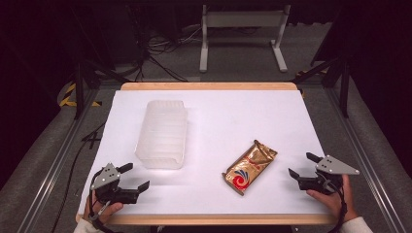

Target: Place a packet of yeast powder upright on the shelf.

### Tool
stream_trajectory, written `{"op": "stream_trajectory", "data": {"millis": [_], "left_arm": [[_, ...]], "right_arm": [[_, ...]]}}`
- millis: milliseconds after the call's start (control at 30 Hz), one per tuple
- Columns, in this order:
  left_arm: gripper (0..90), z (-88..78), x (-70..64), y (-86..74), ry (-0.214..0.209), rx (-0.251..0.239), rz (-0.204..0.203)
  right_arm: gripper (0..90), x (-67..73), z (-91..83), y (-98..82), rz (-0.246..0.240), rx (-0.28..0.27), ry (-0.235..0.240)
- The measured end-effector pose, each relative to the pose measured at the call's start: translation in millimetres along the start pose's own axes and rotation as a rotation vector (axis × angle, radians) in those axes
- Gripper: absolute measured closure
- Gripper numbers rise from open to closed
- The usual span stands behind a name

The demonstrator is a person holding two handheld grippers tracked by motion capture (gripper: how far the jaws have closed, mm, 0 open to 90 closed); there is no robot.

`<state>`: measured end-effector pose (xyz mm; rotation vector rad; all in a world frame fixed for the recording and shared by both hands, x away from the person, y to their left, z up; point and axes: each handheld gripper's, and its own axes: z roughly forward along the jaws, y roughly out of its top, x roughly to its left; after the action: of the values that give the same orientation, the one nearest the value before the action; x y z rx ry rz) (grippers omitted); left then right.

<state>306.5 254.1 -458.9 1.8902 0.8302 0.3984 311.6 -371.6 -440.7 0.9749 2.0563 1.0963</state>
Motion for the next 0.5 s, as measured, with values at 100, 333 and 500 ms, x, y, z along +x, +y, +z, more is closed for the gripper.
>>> {"op": "stream_trajectory", "data": {"millis": [100, 333, 500], "left_arm": [[7.9, -0.1, -0.3, -0.3, 0.001, -0.007, 0.001], [7.8, -0.8, -0.8, -0.6, 0.008, -0.014, 0.006], [7.9, -0.7, -0.9, -0.6, 0.005, -0.013, 0.006]], "right_arm": [[17.4, -0.2, 1.3, 0.4, 0.003, 0.009, 0.013], [23.0, -3.0, 10.6, 8.1, 0.145, 0.007, 0.086], [22.7, 2.6, 24.5, 15.7, 0.167, 0.042, 0.118]]}}
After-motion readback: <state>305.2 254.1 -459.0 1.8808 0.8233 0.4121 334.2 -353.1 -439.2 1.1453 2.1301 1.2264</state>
